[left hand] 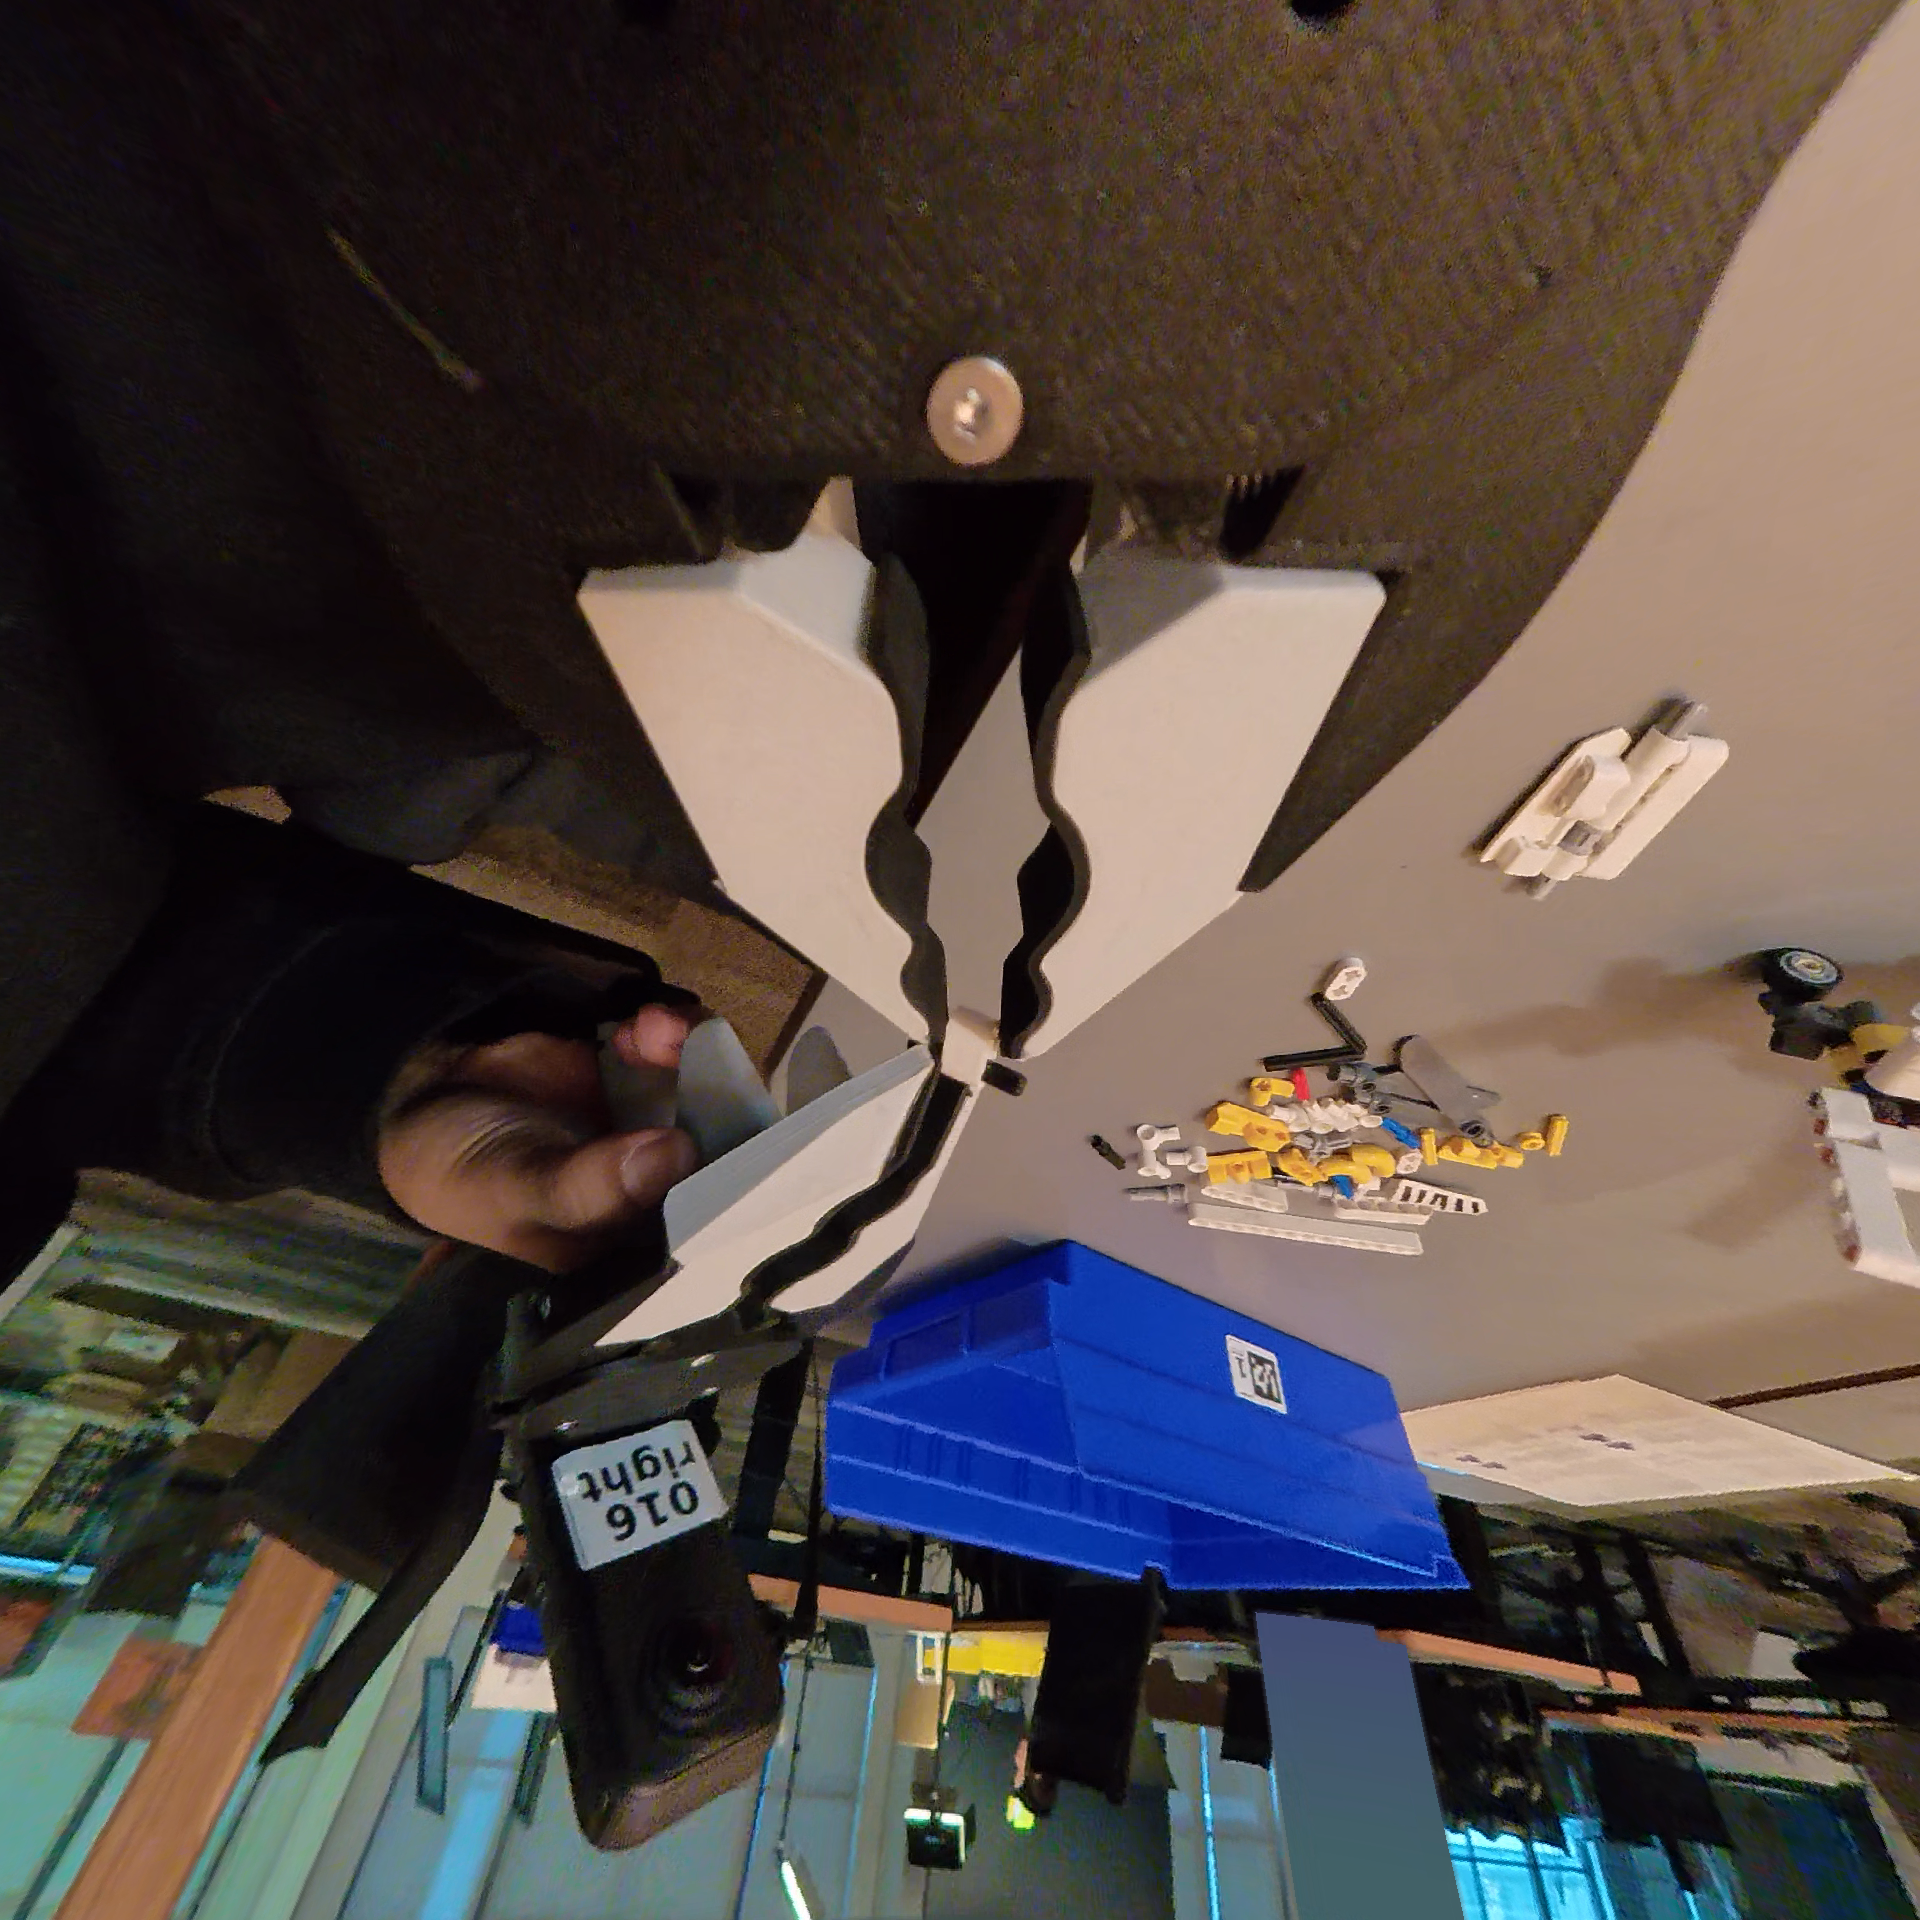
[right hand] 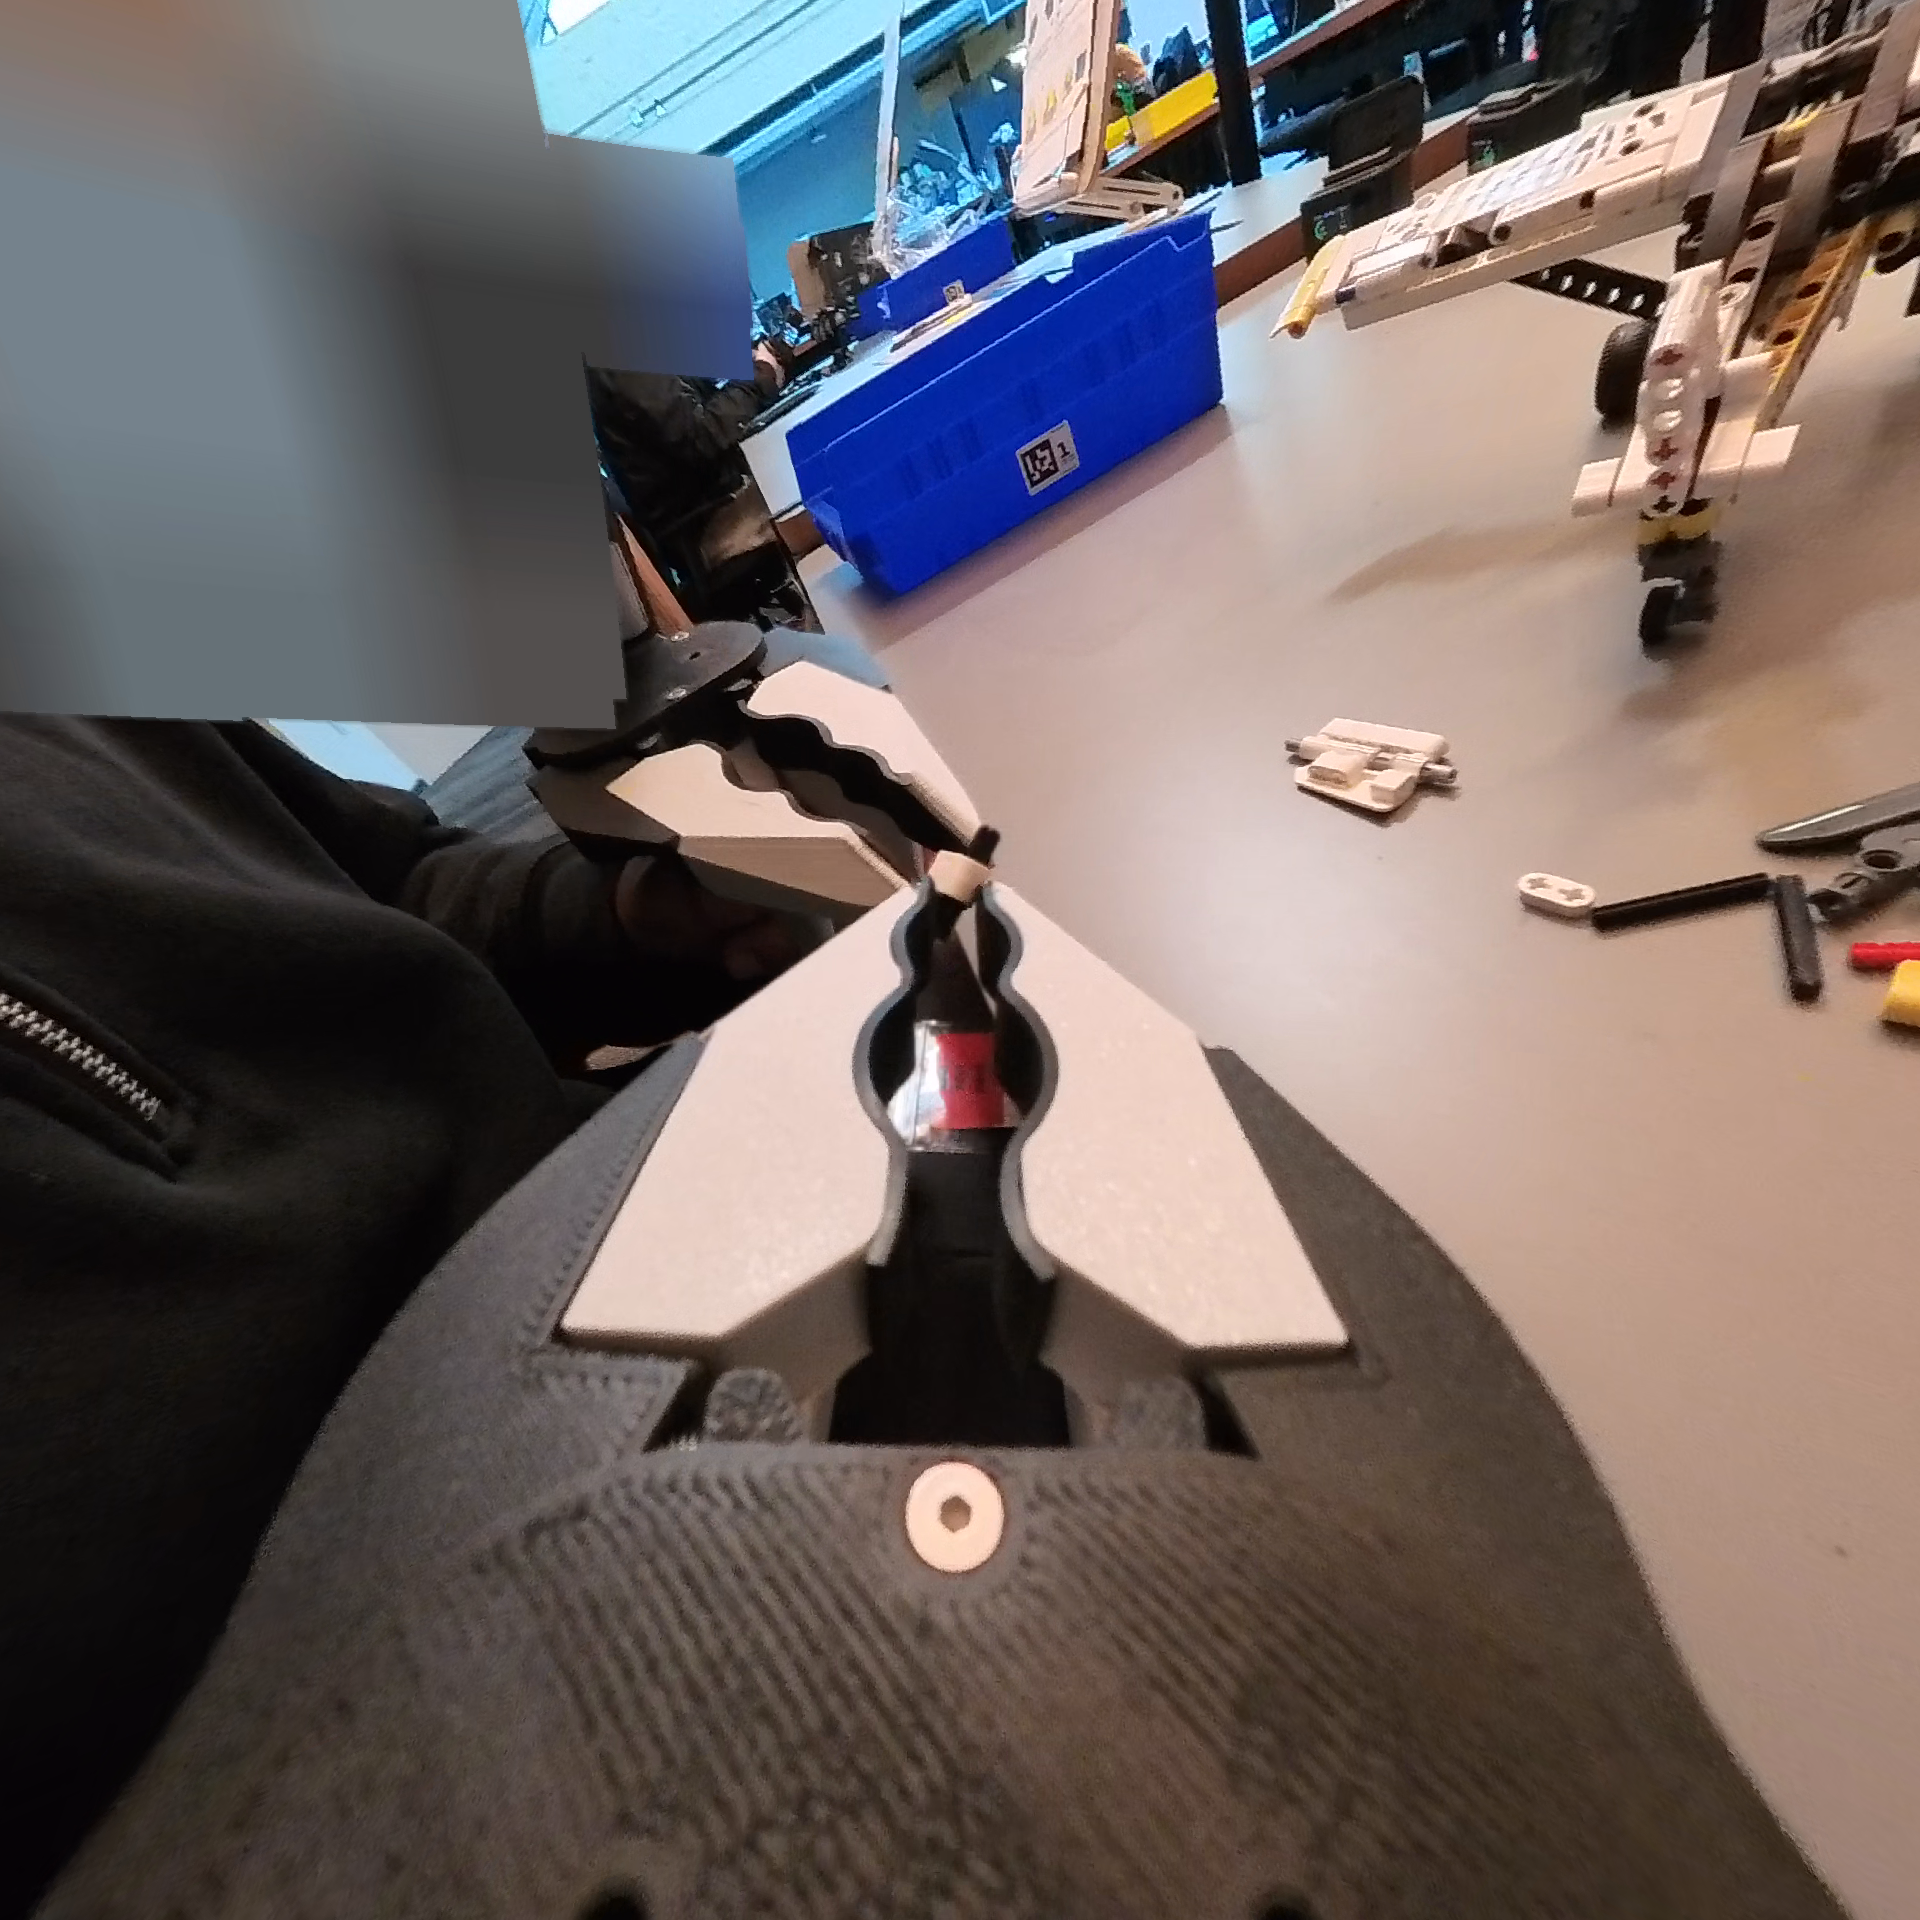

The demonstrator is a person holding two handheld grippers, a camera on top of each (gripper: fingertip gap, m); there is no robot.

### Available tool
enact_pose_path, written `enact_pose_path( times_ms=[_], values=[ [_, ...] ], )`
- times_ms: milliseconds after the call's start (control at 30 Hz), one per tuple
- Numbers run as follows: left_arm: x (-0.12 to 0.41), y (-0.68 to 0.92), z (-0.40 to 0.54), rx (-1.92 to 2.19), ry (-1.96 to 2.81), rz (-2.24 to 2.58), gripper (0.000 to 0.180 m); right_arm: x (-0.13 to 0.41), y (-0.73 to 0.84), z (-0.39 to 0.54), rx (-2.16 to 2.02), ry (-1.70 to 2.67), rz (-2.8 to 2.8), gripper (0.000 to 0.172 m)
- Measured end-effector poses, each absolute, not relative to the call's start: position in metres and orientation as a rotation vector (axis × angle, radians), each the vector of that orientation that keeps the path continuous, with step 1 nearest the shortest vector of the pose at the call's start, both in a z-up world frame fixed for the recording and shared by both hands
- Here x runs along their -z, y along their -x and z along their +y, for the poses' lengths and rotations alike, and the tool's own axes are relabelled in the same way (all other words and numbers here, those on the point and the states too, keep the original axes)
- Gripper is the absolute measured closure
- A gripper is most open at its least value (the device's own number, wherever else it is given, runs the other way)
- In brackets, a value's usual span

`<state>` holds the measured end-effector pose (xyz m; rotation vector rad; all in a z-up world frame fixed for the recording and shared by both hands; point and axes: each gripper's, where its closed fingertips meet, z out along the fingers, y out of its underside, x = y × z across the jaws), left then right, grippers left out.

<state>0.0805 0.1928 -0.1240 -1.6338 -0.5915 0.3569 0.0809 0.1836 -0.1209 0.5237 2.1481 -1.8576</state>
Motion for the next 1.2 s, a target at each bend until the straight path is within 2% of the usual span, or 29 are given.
enact_pose_path(
  times_ms=[233, 333, 467, 600, 700, 867, 1200],
  values=[
    [0.124, -0.088, 0.193, -0.278, 1.63, -0.574, 0.174, 0.112, -0.086, 0.187, 1.846, -0.497, 1.989, 0.168],
    [0.13, -0.086, 0.192, -0.203, 1.651, -0.617, 0.174, 0.098, -0.085, 0.193, 1.985, -0.38, 2.008, 0.146],
    [0.131, -0.088, 0.192, -0.121, 1.637, -0.624, 0.174, 0.108, -0.095, 0.194, 1.927, -0.136, 2.287, 0.138],
    [0.14, -0.089, 0.194, -0.083, 1.711, -0.638, 0.174, 0.12, -0.096, 0.191, 1.883, 0.148, 2.618, 0.149],
    [0.148, -0.091, 0.196, -0.047, 1.756, -0.654, 0.174, 0.127, -0.095, 0.188, 1.854, 0.365, 2.816, 0.151],
    [0.147, -0.093, 0.198, 0.024, 1.727, -0.679, 0.174, 0.14, -0.096, 0.185, 1.764, 0.549, 2.954, 0.165],
    [0.114, -0.087, 0.19, 0.134, 1.395, -0.691, 0.174, 0.108, -0.092, 0.178, 2.164, 0.253, 2.744, 0.17]
  ],
)
